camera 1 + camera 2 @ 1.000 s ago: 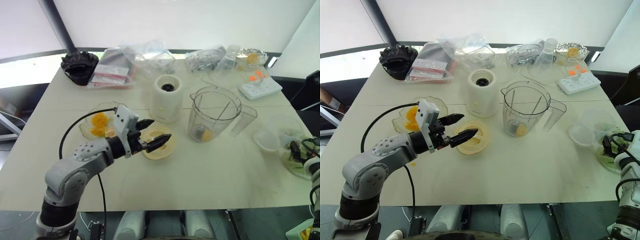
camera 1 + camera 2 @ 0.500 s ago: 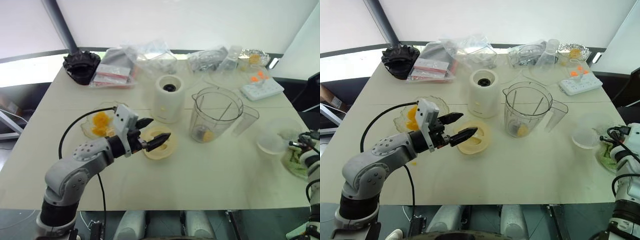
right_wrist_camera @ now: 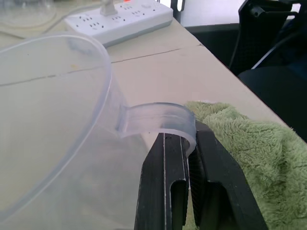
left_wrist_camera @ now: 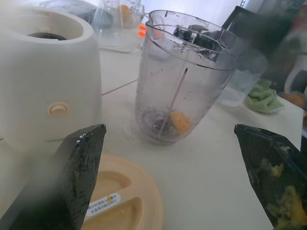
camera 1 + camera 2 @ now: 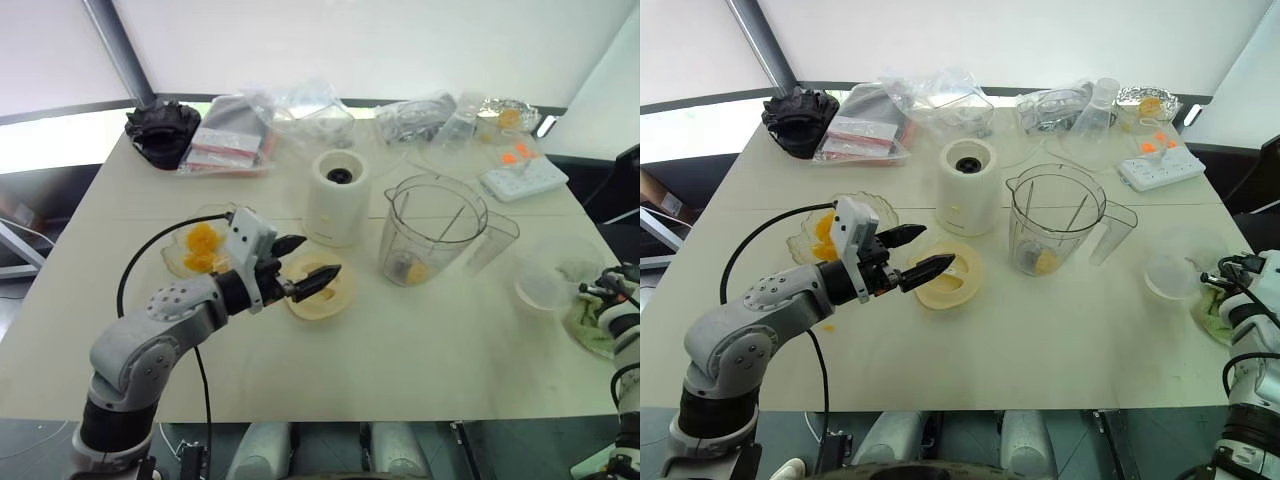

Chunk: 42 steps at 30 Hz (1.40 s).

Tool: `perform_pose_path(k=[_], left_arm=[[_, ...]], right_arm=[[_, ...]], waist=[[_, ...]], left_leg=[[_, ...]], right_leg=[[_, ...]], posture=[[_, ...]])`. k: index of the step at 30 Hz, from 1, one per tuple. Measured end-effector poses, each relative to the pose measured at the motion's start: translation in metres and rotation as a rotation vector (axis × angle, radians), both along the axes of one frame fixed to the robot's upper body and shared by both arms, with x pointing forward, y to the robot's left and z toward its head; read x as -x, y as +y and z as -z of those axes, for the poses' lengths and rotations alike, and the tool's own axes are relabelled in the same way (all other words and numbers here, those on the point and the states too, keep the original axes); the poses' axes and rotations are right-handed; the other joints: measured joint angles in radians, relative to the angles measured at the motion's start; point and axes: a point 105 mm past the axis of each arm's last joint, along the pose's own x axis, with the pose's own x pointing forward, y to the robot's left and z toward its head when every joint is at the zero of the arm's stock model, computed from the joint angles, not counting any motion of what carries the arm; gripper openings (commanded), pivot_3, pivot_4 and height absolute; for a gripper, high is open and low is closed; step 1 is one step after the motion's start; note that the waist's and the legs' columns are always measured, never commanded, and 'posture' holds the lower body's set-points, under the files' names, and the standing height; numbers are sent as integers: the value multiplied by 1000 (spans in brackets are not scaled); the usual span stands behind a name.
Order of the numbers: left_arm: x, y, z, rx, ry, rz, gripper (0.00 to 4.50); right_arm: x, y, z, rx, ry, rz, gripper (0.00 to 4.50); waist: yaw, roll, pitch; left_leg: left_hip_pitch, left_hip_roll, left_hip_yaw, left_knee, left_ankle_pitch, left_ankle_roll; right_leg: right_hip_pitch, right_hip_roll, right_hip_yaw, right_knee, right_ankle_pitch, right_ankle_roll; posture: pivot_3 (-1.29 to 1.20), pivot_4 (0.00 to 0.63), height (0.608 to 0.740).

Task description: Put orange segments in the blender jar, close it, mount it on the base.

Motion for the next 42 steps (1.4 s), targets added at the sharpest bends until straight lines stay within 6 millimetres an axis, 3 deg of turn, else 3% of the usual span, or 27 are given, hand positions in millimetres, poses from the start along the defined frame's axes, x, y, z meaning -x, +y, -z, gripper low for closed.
perform_pose_path(k=[10,21,29,35,42], left_arm=[[0,8,0,-21,-13,19,4500],[0,13,2,-46,-24,22,4500],[-3,3,5,-32,-25,80,4500],[-11,-3,9,-30,-20,105,4500],[-19,-7,15,-29,-41,151,4500]], right_arm=[[-15,23,-1,-165,-155,-8,21],[-44,39,-46,-157,-280,-48,21],[-53,27,-125,22,-297,-142,21],[-53,28,-152,92,-266,-219,21],[-60,58,-198,235,-251,-409,21]], waist=[[-6,3,1],[-5,4,1],[1,5,1],[-3,5,2],[-5,6,2]], left_leg=[[-1,0,1,-2,0,0],[-1,0,2,-5,0,0],[-2,0,2,-9,0,0],[-2,0,4,-13,0,0],[-2,0,5,-14,0,0]], right_leg=[[-3,0,0,0,0,0],[-5,0,1,0,0,0],[-7,-1,1,-3,0,0],[-9,-1,1,-4,1,1],[-10,-1,1,-4,1,1]], posture=[[0,150,740],[0,150,740],[0,150,740],[0,150,740],[0,150,740]])
